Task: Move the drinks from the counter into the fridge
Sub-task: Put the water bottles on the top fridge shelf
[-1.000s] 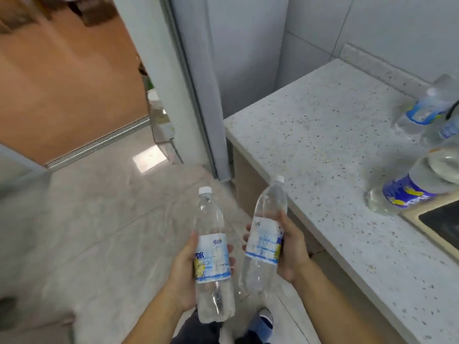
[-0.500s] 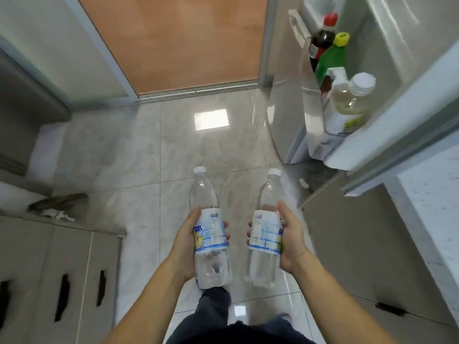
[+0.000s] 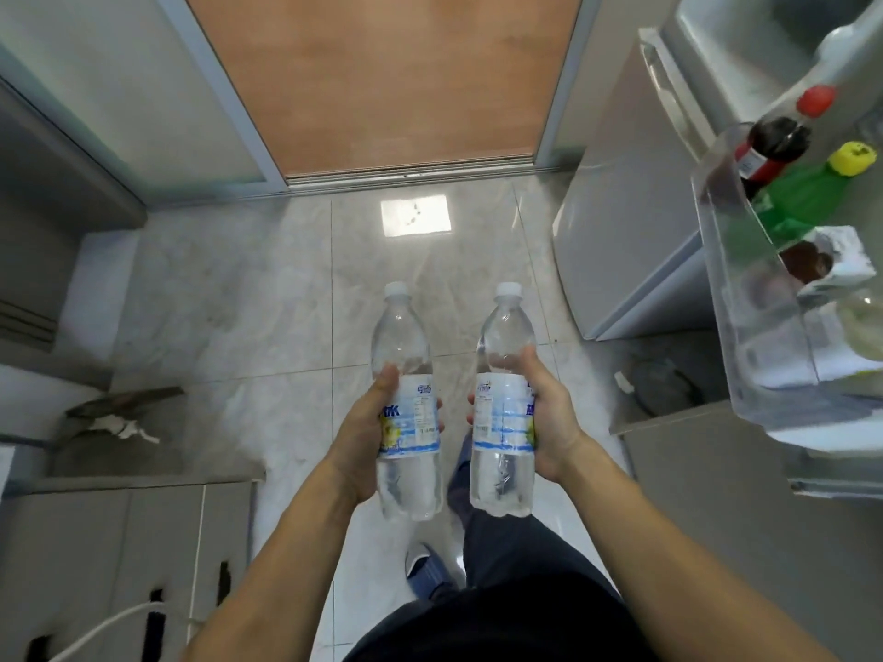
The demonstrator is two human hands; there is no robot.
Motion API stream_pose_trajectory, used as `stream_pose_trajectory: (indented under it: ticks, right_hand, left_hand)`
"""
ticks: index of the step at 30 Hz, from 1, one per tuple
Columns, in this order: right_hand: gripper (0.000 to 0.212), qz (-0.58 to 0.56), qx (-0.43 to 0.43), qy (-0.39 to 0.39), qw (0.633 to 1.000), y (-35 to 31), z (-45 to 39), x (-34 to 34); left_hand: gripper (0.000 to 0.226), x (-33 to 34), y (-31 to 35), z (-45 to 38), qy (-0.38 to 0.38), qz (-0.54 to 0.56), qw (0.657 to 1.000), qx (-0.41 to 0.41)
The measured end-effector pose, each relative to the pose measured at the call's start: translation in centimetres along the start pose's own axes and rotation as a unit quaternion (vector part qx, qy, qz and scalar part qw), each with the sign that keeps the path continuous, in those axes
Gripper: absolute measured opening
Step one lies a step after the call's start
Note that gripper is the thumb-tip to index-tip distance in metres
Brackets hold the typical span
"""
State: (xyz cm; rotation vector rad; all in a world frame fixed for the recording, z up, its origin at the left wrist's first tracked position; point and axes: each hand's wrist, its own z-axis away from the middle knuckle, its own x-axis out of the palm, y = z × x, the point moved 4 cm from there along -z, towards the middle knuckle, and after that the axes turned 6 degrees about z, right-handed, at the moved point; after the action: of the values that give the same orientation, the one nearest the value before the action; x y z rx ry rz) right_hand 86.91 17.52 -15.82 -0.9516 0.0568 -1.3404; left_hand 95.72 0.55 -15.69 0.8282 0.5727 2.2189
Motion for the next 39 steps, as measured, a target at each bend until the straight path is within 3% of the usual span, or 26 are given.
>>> stream_pose_trajectory:
  ticks: [5,12,17,21,27,31,34,39]
  right_hand:
    - [0.049,-0.005,-0.027,-0.014,1.000,-6.5,-6.7,0.4]
    - [0.054,0.038,-0.044,0.003,0.998,-16.5,-14.3,0.0]
    - [0.052,0.045,-0.064,0.020,0.997,-21.6,-18.9,-0.4]
    - [0.050,0.026,-0.065,0.035,0.997,-24.6,-22.6,-1.2]
    - [0.043,0.012,-0.092,0.132,0.987,-29.5,-27.8,-2.3]
    - [0.057,-0.028,-0.104,0.215,0.971,-32.7,-30.0,-2.4]
    - [0.063,-0.060,-0.135,0.244,0.958,-35.4,-30.8,-2.6]
    - [0.053,-0.146,-0.182,0.277,0.932,-38.4,-30.9,-4.4]
  left_hand:
    - [0.051,2.7,6.1,-6.2,0.009,-0.021,1.000,0.020]
    - [0.061,7.6,14.8,-13.9,0.026,-0.040,0.999,0.024]
    - [0.063,10.6,19.5,-19.9,-0.016,-0.035,0.999,0.013]
    - [0.051,12.3,22.8,-25.0,-0.061,-0.036,0.997,-0.004]
    - [0.049,15.2,29.0,-33.1,-0.102,-0.110,0.988,-0.027]
    - [0.055,17.6,33.5,-37.5,-0.123,-0.176,0.976,-0.046]
    - [0.060,20.7,36.3,-40.4,-0.163,-0.210,0.963,-0.042]
    - [0.054,27.3,37.6,-43.6,-0.229,-0.225,0.943,-0.081]
